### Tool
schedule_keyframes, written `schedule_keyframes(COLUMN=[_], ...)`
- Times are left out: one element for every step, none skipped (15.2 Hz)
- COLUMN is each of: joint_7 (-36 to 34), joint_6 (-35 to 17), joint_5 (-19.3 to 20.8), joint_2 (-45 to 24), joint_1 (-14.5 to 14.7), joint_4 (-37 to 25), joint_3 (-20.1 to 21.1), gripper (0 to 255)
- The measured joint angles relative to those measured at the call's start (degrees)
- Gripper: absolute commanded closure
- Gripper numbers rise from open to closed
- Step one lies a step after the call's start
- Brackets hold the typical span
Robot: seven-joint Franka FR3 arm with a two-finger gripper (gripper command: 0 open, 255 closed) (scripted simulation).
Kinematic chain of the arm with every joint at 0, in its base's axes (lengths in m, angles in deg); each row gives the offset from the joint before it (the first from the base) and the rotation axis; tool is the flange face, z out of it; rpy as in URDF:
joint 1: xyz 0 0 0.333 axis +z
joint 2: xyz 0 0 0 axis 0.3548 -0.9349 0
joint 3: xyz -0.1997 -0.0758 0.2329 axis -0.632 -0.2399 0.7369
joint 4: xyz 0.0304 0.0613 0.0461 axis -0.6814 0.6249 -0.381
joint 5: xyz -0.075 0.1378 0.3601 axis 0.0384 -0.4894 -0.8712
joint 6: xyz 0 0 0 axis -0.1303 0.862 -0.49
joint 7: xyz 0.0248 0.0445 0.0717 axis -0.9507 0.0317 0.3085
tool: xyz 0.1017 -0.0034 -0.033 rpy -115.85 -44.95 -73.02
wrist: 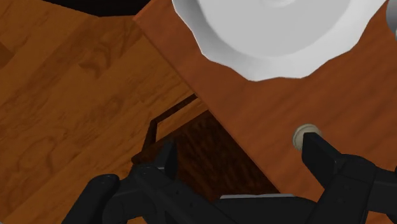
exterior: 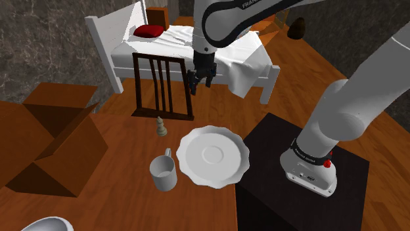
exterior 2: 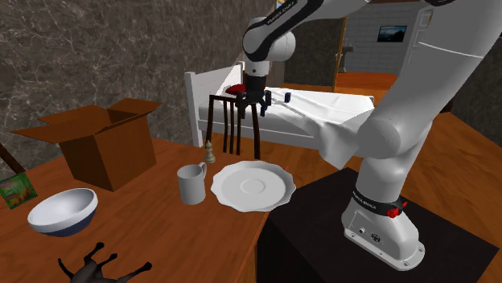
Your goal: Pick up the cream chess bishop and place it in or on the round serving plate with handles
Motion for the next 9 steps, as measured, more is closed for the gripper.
schedule_keyframes(joint_7=[0.0, -0.3, -0.4, -0.5, -0.4, -0.2, -0.2, -0.3, -0.2], joint_6=[-1.2, -2.8, -4.3, -4.9, -6.1, -7.0, -8.0, -9.1, -9.8], joint_5=[-0.5, -1.1, -1.8, -2.2, -2.7, -3.3, -3.7, -4.2, -4.5], joint_2=[-2.0, -4.2, -5.9, -7.9, -9.9, -11.5, -13.4, -15.4, -17.8], joint_1=[0.3, 0.7, 1.1, 1.4, 1.6, 1.9, 2.1, 2.5, 2.7], joint_4=[-0.9, -1.7, -2.2, -3.8, -4.8, -5.6, -6.8, -7.9, -9.8], joint_3=[0.3, 0.7, 1.1, 1.3, 1.6, 1.8, 2.1, 2.4, 2.6], gripper=[0, 0, 0, 0, 0, 0, 0, 0, 0])
